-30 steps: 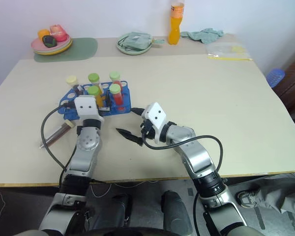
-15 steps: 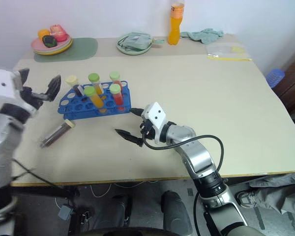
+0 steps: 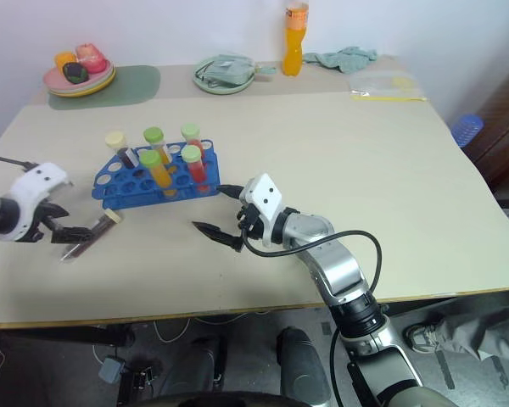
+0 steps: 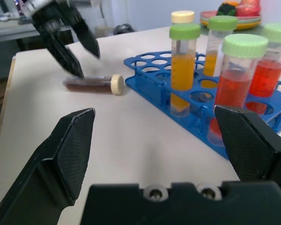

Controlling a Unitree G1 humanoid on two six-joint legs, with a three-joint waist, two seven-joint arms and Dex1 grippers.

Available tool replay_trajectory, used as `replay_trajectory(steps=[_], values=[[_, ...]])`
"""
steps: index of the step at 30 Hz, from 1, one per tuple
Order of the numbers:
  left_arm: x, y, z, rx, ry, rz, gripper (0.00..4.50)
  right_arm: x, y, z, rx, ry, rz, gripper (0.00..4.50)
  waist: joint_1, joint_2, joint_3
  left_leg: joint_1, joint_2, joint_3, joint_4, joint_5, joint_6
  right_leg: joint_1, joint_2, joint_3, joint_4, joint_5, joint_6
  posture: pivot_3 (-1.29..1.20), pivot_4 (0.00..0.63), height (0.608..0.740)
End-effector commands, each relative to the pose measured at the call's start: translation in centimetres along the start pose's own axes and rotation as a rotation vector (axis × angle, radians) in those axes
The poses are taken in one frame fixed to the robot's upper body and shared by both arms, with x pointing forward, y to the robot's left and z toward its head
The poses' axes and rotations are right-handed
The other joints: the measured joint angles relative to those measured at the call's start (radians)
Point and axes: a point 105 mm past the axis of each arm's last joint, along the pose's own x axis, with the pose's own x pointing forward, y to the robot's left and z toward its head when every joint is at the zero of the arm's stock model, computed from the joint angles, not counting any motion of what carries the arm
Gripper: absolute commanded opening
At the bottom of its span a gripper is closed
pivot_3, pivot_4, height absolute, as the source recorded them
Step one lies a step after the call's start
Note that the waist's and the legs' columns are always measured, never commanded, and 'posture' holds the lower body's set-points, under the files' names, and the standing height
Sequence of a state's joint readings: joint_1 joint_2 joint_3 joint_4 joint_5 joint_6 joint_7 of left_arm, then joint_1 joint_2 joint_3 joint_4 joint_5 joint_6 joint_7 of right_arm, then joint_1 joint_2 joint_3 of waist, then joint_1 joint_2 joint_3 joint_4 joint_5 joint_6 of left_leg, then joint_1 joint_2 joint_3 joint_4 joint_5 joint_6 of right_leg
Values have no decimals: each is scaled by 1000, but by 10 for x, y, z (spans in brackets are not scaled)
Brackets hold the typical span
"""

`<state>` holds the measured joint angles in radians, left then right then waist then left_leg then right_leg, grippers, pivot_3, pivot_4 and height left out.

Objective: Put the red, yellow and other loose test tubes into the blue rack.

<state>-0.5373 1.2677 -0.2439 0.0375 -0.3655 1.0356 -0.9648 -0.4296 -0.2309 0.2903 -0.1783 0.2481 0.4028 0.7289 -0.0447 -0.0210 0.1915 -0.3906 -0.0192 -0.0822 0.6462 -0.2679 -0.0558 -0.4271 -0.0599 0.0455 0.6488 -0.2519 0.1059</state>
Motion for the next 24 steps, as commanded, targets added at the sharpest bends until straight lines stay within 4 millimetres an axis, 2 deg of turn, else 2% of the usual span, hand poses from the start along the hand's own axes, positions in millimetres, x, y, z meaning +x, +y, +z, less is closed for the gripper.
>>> replay_trajectory(steps=[1,4,9,10,13,16,18,21,22,24], values=[[13,5,3,-7,48,-19,4453,3,4,11,-19,-47,2,4500,0,0,0,0,0,0,0,0,0,0,0,0,0,0,0,0,150,740],[24,1,2,19,87,-56,3607,2,4,11,-14,-49,-17,4500,-3,-1,0,0,0,0,0,0,0,0,0,0,0,0,0,0,150,740],[13,4,-2,70,82,-78,1076,-2,3,10,-12,-45,-48,4500,-3,0,0,0,0,0,1,0,0,-1,0,1,0,0,0,0,150,740],[8,4,-1,110,49,-91,766,-2,3,10,-12,-45,-48,4500,-5,0,0,0,0,0,1,0,0,-1,0,1,0,0,0,0,150,740],[-12,-2,5,294,-124,-108,766,-3,3,10,-14,-45,-44,4500,-10,0,0,-1,1,0,0,0,1,-2,0,1,1,0,0,0,150,740],[-41,-20,16,463,-395,-147,766,-3,4,10,-6,-44,-30,4500,-4,0,0,-2,3,0,0,0,1,-3,-2,1,0,0,-1,0,150,740],[-55,-20,23,388,-543,-87,766,-2,5,10,-1,-46,-18,4500,5,0,0,-2,6,1,0,0,1,-3,-3,1,0,0,-1,0,150,740],[-71,3,47,97,-803,113,766,-1,5,10,1,-49,-5,4500,22,0,0,0,3,0,2,0,1,1,-3,-1,-1,0,-1,0,150,740],[-75,10,53,24,-872,189,766,-1,5,10,2,-49,-1,4500,26,-1,0,0,1,-1,3,0,1,1,-2,-2,0,0,0,0,150,740],[-83,23,65,-68,-1000,456,766,0,5,10,5,-48,7,4500,31,-2,0,0,0,-2,4,0,1,3,-3,-2,0,0,0,0,150,740]])
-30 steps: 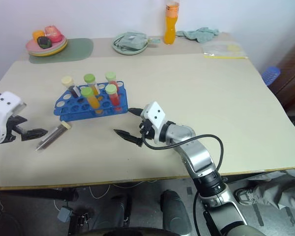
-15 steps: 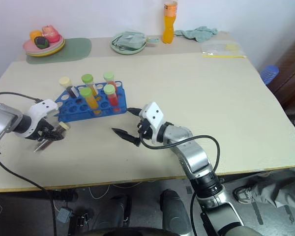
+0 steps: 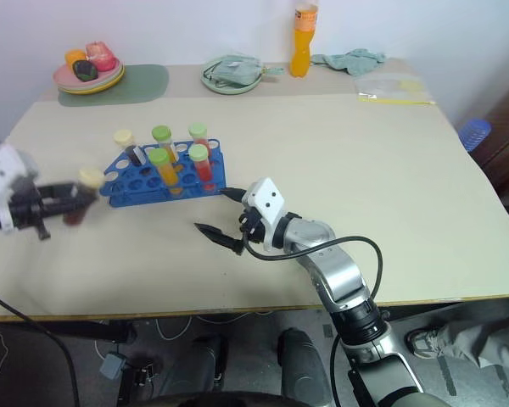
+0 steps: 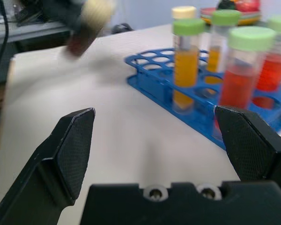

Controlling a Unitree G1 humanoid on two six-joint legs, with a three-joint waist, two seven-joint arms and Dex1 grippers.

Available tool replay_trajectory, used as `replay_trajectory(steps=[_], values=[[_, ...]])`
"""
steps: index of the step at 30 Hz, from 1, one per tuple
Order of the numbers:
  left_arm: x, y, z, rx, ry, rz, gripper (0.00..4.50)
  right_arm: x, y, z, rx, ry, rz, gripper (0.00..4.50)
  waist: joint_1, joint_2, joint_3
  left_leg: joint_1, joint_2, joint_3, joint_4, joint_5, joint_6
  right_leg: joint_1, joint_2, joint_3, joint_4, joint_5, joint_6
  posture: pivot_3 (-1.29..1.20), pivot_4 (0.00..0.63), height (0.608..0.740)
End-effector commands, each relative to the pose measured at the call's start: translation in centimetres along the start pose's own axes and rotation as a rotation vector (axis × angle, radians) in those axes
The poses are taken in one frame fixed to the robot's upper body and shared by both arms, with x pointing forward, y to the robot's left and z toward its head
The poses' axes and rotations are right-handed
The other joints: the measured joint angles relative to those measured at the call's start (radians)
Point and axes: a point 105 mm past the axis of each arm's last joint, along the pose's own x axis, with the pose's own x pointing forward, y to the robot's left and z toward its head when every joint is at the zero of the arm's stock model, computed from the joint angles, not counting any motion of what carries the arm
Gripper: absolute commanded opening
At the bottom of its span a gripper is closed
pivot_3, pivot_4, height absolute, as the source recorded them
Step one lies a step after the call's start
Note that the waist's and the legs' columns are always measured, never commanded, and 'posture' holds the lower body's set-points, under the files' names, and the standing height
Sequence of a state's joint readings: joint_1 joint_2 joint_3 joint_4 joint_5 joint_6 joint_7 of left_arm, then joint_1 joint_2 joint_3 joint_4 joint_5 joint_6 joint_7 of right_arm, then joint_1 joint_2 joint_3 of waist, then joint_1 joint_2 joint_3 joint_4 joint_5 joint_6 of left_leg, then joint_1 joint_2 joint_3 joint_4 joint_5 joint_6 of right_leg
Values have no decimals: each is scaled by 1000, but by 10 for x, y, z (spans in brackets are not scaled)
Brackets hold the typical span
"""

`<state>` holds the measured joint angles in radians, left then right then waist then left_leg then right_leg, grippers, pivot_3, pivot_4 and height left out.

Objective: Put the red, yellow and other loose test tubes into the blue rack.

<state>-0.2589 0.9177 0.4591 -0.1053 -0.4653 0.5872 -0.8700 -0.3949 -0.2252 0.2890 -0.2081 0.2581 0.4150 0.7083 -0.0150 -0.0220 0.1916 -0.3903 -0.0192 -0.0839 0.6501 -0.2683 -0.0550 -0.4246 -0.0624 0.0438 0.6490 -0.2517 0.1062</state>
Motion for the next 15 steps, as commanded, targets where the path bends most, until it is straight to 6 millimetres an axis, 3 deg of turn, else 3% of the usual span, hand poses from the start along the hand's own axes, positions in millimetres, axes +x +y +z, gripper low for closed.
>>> replay_trajectory(steps=[1,4,8,15], values=[[-1,22,27,27,-188,429,766,3,2,12,-20,-40,29,4500,0,-2,-1,0,0,0,0,0,0,0,0,0,0,1,1,0,150,740],[11,2,27,42,-275,603,766,6,3,13,-20,-41,42,4500,0,-3,-1,0,-1,1,0,0,0,-1,-1,1,0,1,1,0,150,740],[36,-36,7,48,-268,644,766,8,2,14,-33,-41,52,4500,-2,-3,-2,0,-1,1,-1,0,0,-2,-1,2,0,1,1,0,150,740],[59,-53,-11,-3,-274,716,766,8,0,14,-39,-38,43,4500,0,-3,-2,0,-1,2,-1,0,0,-2,0,2,0,1,0,0,150,740]])
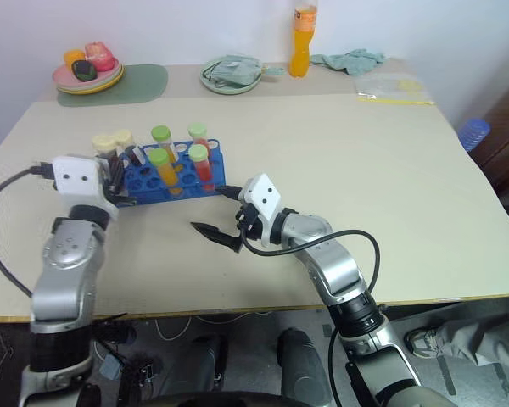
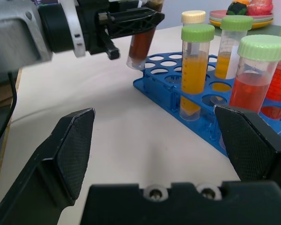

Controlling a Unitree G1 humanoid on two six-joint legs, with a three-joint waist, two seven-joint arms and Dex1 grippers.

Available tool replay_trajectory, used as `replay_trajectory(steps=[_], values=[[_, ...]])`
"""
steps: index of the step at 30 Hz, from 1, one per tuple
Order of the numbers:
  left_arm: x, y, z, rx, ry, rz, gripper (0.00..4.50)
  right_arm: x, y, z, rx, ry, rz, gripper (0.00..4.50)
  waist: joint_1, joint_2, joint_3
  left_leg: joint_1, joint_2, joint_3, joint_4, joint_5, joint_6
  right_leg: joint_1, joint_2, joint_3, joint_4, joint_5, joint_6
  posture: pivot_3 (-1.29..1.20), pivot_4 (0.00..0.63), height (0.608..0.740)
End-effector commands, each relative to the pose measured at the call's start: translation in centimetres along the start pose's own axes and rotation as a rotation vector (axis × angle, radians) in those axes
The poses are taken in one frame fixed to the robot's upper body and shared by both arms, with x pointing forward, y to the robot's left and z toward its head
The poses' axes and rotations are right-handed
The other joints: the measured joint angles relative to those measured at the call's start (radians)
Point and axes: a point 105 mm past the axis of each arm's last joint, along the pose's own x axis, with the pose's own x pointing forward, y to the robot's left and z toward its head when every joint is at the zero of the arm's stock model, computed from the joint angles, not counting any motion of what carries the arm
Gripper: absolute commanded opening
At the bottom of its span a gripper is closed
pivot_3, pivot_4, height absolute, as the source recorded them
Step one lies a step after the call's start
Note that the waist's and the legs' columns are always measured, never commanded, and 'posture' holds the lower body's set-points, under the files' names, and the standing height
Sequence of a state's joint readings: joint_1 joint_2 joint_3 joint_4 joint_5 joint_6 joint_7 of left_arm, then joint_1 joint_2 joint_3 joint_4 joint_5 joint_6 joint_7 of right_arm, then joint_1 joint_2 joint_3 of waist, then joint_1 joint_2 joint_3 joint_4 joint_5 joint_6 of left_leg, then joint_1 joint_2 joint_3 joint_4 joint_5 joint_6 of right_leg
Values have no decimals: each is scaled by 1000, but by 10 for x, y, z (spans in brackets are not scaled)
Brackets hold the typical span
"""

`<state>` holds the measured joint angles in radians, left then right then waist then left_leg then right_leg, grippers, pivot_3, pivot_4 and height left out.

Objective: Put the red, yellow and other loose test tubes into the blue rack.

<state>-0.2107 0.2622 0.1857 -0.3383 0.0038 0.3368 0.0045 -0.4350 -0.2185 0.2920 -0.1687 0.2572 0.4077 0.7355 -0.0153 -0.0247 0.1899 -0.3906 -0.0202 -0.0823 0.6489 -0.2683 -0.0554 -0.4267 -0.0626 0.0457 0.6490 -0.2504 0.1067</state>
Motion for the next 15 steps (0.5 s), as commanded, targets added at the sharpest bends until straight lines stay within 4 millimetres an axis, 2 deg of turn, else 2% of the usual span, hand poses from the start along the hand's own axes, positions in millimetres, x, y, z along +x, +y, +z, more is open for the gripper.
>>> replay_trajectory(steps=[1,15], values=[[6,-2,6,19,-63,35,766,2,2,11,-31,-36,10,4500,0,0,0,0,0,0,0,0,0,0,0,0,0,0,0,0,150,740],[29,-25,-6,-89,-72,-8,766,0,1,11,-25,-38,-17,4500,1,0,0,0,0,0,0,0,0,0,0,0,0,0,0,0,150,740]])
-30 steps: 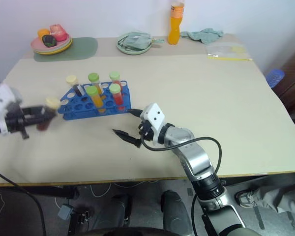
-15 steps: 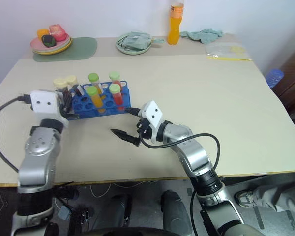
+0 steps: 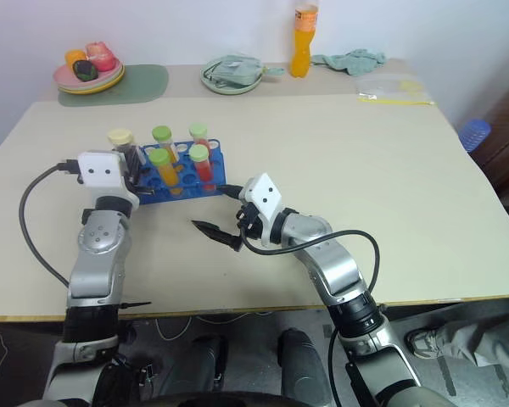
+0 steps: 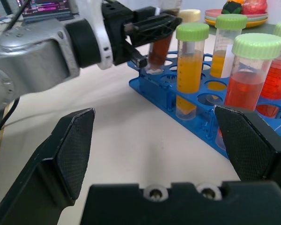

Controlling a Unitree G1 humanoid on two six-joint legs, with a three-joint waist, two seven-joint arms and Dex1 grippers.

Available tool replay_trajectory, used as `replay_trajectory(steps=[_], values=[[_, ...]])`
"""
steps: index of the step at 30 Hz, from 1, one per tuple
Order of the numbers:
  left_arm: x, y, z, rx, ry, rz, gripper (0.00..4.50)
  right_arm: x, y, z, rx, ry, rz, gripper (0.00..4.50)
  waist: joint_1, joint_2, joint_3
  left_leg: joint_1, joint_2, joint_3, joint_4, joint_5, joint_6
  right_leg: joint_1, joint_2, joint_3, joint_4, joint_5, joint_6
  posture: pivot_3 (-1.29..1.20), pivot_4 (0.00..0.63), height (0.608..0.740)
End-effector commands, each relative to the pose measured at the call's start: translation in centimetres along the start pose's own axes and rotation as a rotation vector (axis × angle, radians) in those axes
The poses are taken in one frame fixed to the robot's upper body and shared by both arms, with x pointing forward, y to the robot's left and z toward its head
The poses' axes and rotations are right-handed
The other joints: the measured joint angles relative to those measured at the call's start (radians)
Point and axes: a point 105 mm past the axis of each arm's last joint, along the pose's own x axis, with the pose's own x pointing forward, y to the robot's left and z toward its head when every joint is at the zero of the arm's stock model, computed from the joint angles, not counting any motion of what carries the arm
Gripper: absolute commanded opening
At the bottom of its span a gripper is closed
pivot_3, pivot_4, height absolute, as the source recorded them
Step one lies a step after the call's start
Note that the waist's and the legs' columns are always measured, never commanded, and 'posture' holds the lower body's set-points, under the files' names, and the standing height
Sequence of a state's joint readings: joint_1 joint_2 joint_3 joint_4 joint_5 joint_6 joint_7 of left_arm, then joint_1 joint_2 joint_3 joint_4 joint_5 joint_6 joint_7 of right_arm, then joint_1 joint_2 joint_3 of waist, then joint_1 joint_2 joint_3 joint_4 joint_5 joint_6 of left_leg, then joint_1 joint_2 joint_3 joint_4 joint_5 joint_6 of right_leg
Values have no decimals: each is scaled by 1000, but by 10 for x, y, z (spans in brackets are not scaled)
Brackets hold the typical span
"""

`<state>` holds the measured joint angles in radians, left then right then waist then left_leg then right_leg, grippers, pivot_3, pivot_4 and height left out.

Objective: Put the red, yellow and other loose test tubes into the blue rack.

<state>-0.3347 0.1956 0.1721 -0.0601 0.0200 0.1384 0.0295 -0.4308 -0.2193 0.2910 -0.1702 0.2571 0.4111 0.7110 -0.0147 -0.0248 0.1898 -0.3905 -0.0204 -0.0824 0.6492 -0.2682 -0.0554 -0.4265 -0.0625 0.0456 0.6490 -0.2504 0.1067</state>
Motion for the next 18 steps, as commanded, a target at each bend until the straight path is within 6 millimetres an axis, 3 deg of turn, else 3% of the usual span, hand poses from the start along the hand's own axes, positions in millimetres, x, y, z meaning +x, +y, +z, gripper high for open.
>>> replay_trajectory(steps=[1,5,6,7,11,15,18], values=[[3,-7,7,-33,-34,-17,766,0,4,13,-31,-43,9,4500,2,0,0,0,0,0,0,0,0,0,0,0,0,0,0,0,150,740],[0,-7,1,-42,-18,-15,766,0,4,13,-32,-44,6,4500,3,0,0,0,0,0,1,0,0,1,0,0,0,0,0,0,150,740],[-2,-5,0,-42,-16,-7,1762,0,4,13,-32,-44,5,4500,2,0,0,0,0,0,1,0,0,1,0,0,0,0,0,0,150,740],[-3,-3,0,-45,-14,4,2036,0,4,13,-32,-45,5,4500,1,0,0,0,0,0,0,0,0,1,0,0,0,0,0,0,150,740],[-10,18,11,-83,-52,67,4008,-2,1,15,-49,-52,-9,4500,-3,0,0,0,0,0,0,0,0,0,0,0,0,0,0,0,150,740],[-25,36,25,-146,-74,63,4008,-11,-9,22,-56,-66,-31,4500,-4,0,0,0,1,0,0,0,0,0,0,0,0,0,0,0,150,740],[-50,57,37,-115,-53,-25,4008,-26,-24,27,-62,-49,-62,4500,-8,0,0,0,0,0,0,0,0,0,0,0,-1,0,0,0,150,740]])
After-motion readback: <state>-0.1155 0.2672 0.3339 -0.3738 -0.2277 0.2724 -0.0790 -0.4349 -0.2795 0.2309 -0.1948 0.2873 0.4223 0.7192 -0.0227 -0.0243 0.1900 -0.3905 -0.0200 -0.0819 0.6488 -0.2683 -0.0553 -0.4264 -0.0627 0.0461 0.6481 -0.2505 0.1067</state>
